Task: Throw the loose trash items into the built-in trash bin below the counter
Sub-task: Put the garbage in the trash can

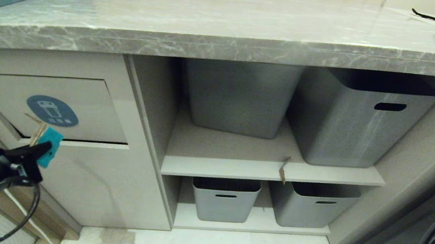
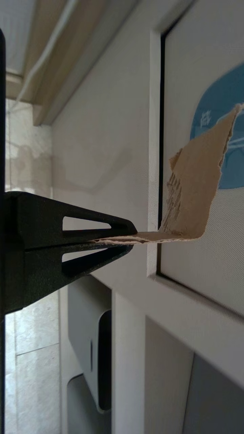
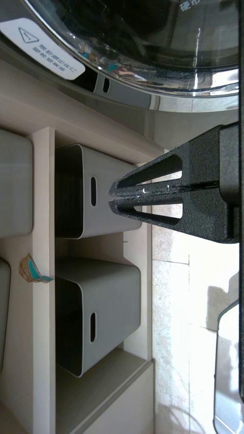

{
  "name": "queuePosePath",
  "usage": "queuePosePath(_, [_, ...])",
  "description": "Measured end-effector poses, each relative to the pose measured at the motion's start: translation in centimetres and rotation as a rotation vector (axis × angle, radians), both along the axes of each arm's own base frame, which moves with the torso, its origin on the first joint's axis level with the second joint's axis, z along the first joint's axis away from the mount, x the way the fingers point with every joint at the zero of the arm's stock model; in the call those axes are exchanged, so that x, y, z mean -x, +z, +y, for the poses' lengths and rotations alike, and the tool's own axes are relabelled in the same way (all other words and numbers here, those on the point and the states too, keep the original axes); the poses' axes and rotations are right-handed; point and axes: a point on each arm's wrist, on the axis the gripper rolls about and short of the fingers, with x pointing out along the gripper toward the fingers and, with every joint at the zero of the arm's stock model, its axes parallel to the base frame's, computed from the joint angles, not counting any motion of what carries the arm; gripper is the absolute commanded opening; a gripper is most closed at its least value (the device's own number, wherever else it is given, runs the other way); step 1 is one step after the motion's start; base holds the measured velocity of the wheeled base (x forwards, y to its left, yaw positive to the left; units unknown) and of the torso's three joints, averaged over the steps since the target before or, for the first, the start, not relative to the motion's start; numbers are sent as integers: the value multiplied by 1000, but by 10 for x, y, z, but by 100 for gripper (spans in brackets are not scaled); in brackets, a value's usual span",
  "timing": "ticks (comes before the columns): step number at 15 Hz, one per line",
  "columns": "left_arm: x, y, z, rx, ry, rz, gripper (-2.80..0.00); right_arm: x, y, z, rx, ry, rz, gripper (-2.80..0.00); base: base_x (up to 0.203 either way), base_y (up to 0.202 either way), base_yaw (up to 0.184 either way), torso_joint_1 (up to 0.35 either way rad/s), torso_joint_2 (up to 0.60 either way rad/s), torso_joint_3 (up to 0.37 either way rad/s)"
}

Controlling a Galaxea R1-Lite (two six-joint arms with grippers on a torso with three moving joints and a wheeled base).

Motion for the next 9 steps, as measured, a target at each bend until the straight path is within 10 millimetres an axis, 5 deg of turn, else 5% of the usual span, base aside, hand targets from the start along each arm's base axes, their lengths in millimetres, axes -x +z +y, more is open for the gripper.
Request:
queuePosePath(6, [-70,-49,0,56,-26,-50,-280,0,0,0,-1,0,0,-280,0,0,0,0,0,0])
queuePosePath(9, [-104,-58,1,59,-42,-127,-280,0,0,0,0,0,0,-280,0,0,0,0,0,0])
